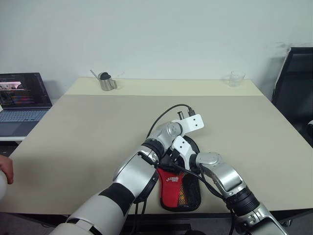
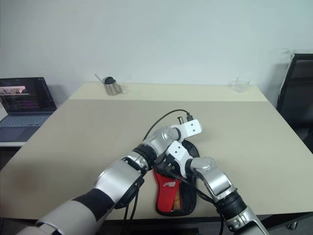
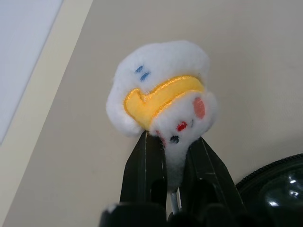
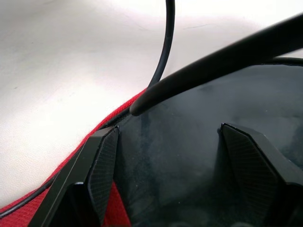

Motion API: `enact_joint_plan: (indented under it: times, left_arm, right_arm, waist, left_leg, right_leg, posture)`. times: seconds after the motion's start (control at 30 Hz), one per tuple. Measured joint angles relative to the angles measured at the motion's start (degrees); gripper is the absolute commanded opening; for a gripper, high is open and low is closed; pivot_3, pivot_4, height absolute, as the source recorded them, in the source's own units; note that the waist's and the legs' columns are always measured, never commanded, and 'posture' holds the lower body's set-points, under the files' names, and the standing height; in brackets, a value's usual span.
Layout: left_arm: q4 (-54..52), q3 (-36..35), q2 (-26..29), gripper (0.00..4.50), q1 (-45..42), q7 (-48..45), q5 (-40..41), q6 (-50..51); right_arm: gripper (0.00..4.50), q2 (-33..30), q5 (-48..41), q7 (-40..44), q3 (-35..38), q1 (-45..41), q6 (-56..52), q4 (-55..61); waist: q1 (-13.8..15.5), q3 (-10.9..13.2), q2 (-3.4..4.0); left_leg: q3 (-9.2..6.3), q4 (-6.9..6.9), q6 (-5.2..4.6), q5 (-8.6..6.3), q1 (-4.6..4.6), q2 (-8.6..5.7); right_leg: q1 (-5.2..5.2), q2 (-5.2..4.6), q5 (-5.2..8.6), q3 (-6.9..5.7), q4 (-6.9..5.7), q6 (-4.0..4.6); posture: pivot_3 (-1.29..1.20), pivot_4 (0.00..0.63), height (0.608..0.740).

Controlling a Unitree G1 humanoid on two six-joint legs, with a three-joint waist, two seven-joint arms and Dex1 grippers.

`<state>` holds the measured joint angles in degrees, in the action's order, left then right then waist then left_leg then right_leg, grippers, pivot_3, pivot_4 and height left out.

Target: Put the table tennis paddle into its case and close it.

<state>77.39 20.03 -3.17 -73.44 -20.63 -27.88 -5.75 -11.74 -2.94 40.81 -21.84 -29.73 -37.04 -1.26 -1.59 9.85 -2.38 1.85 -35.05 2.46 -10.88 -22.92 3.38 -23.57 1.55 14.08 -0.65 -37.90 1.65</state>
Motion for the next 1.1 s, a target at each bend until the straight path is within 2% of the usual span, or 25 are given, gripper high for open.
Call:
enact_joint_plan:
  times: [1.1]
  left_arm:
    - [0.0,0.6,-0.76,0.08,0.34,-0.27,-3.37,-2.71]
  right_arm:
    - [3.76,-0.02,0.01,0.38,0.43,1.82,0.42,0.93]
  waist:
    - [0.02,-0.41,0.18]
  left_leg:
    - [-0.04,0.02,-0.03,-0.04,0.06,-0.06]
  right_leg:
    - [0.13,0.0,0.03,-0.04,0.11,-0.05]
  posture:
    - [0.0,0.15,0.74]
